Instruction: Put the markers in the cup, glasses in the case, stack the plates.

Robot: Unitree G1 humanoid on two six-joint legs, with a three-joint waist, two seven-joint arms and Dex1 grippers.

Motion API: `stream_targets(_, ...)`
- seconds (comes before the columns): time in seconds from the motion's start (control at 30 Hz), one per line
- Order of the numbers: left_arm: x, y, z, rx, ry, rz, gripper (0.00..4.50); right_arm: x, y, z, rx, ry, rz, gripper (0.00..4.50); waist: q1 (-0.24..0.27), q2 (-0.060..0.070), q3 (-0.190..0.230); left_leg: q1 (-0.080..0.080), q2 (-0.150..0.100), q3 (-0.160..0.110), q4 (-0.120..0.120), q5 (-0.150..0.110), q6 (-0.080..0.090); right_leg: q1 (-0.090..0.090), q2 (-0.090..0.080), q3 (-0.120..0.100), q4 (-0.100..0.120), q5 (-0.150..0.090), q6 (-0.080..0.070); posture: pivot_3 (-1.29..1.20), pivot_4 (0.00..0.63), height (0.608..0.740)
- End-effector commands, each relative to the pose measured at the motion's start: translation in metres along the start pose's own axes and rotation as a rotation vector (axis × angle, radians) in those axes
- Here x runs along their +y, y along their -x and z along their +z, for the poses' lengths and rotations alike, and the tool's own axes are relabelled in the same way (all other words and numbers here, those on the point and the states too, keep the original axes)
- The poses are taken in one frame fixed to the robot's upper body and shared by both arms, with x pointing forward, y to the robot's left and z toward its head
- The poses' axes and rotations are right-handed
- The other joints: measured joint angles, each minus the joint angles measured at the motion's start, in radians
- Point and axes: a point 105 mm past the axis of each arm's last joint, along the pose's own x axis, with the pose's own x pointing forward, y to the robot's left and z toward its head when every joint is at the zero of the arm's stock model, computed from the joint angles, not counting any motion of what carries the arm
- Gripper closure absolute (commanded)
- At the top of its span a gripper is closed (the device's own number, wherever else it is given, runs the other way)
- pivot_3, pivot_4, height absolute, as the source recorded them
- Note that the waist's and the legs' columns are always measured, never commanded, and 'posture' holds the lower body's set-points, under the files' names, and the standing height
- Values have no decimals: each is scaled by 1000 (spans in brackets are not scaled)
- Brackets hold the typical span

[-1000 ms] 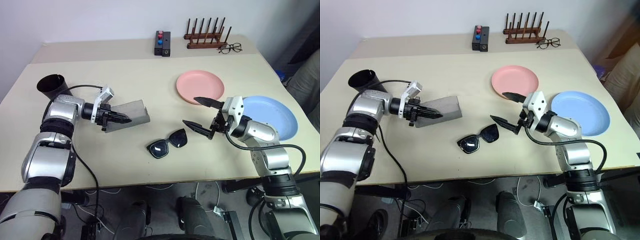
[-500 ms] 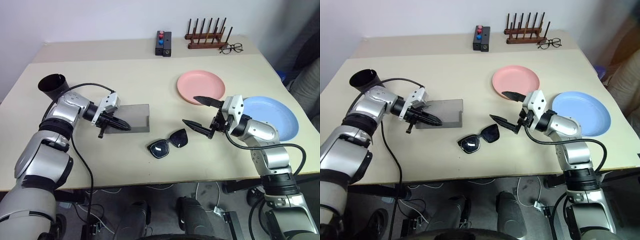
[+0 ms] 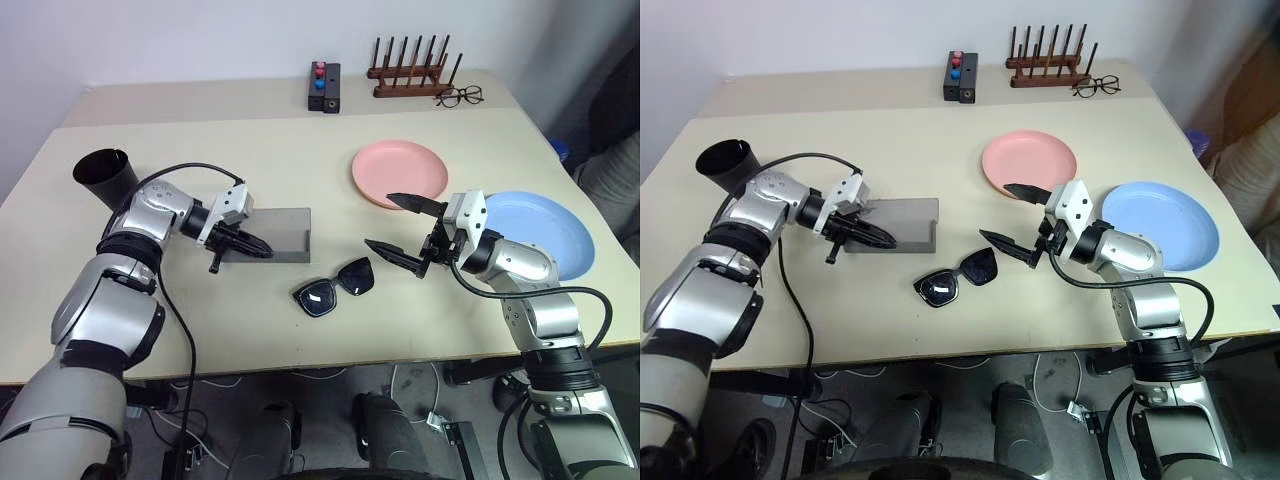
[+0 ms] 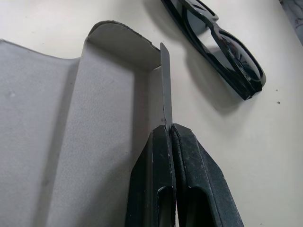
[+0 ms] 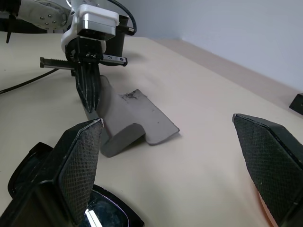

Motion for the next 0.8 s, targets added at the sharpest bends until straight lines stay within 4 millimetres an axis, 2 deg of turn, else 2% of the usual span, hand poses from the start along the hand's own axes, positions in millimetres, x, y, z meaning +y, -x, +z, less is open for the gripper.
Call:
stream_targets(0.03,7,7,15,-23,-34,27,4465,-2,1,14,-37,43,-3,0,0,0,0,0,0,0,0,0,0,0,0,0,0,0,0,0,150,740)
stream_targets(0.1,7,5,16,-38,-22,25,4465,-2,0,14,-39,41,-2,0,0,0,0,0,0,0,0,0,0,0,0,0,0,0,0,0,150,740)
stream_targets(0.13,7,5,18,-47,-33,29,3920,-2,0,14,-40,42,-1,0,0,0,0,0,0,0,0,0,0,0,0,0,0,0,0,0,150,740)
stream_targets(0.2,8,6,19,-53,-47,35,3137,-2,-1,14,-40,43,2,0,1,0,0,0,0,0,0,0,0,0,0,0,0,0,0,0,150,740)
stream_targets(0.4,11,15,27,-95,-19,62,182,-2,-2,14,-42,42,8,0,0,0,0,0,0,0,0,0,0,0,0,0,0,0,0,0,150,740)
stream_targets(0.53,16,34,43,-174,-19,120,83,1,-4,19,-36,73,42,0,-1,0,0,0,0,0,0,0,0,0,0,0,0,0,0,0,150,740)
stream_targets(0.67,20,55,62,-352,56,171,83,10,-7,21,22,180,120,0,-2,0,0,0,0,0,0,0,0,0,0,0,0,0,0,0,150,740)
stream_targets(0.8,13,74,61,-482,146,180,83,30,-17,11,150,283,236,0,-8,0,0,0,0,0,1,0,0,0,1,0,1,0,1,0,150,740)
